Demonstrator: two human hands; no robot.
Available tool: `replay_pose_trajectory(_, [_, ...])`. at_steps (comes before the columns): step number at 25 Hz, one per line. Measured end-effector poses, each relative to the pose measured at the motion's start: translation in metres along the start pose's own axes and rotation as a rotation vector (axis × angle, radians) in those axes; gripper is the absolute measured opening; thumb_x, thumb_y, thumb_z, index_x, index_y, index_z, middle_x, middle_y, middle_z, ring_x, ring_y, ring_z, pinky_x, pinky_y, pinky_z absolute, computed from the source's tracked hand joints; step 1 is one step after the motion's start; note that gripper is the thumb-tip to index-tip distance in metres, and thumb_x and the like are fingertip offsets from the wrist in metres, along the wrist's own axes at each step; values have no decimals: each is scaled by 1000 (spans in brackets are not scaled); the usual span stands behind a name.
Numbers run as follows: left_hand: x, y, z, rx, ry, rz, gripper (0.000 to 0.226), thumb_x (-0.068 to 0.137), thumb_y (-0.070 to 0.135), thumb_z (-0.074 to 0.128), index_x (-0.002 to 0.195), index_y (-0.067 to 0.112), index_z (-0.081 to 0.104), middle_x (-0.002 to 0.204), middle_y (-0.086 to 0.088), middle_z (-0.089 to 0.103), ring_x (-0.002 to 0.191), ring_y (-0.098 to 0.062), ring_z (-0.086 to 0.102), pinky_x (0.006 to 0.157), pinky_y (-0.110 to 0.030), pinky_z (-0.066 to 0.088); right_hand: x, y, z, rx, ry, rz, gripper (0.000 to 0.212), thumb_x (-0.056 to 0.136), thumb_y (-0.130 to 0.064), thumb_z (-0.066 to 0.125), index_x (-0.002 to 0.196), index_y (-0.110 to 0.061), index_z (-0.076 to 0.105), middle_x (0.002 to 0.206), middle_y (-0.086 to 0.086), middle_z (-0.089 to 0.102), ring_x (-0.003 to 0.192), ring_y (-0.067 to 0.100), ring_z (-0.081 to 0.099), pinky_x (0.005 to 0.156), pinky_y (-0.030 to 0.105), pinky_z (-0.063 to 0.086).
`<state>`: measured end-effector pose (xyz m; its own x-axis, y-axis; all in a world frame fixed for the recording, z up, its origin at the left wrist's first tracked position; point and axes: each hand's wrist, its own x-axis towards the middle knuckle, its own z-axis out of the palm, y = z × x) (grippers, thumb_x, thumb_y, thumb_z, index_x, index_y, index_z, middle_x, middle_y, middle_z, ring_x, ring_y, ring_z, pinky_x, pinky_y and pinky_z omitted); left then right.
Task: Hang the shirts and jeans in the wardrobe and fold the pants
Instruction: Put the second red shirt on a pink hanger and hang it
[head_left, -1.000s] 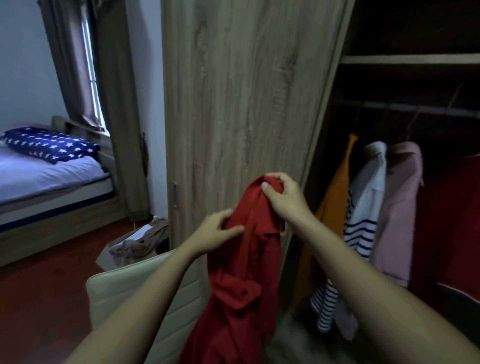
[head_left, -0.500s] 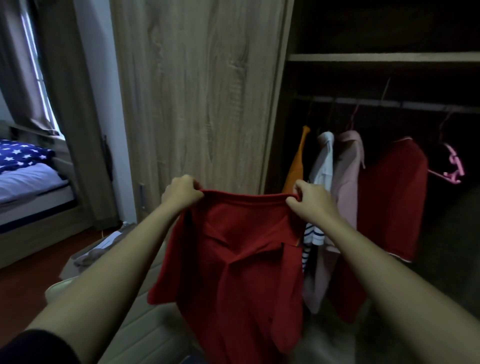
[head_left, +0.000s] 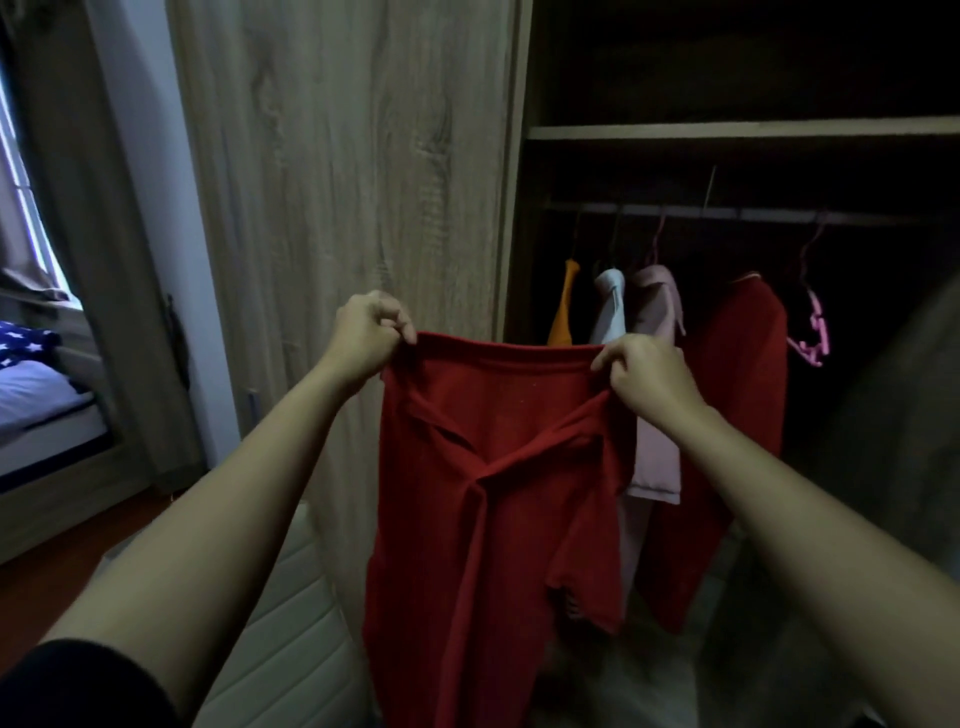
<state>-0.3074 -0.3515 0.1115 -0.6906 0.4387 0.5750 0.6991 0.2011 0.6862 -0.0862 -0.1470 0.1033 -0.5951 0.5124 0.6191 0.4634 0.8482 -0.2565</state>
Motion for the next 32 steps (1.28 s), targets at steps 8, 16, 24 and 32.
replay_pose_trajectory(8, [-12, 17, 24, 395, 51, 75, 35, 76, 0, 53, 95, 19, 75, 103, -10, 70, 108, -33, 54, 83, -37, 49, -6, 3, -20, -52, -180, 83, 36, 74, 3, 54, 87, -24, 75, 104, -3, 70, 99, 17, 62, 82, 26, 49])
replay_pose_trajectory(16, [1, 52, 60, 224, -9, 80, 16, 77, 21, 57, 76, 15, 72, 84, -18, 70, 89, -39, 63, 73, -36, 49, -12, 55, -80, 44, -4, 289, 28, 72, 1, 59, 81, -19, 78, 71, 4, 71, 49, 2, 55, 56, 16, 46])
replay_pose_trajectory(24, [-9, 100, 145, 113, -192, 240, 14, 78, 20, 49, 69, 17, 59, 81, -16, 67, 86, -40, 61, 72, -38, 47, -32, 110, -139, -99, -74, 316, 27, 78, -3, 58, 94, -16, 75, 99, 5, 72, 87, 16, 64, 71, 19, 47])
replay_pose_trajectory(32, [-17, 168, 229, 57, -375, 256, 10, 81, 17, 43, 76, 11, 50, 83, -14, 61, 80, -38, 54, 65, -39, 40, -30, 169, -167, -261, -225, 119, 27, 78, 1, 58, 101, -4, 72, 114, 9, 66, 109, 21, 60, 85, 15, 38])
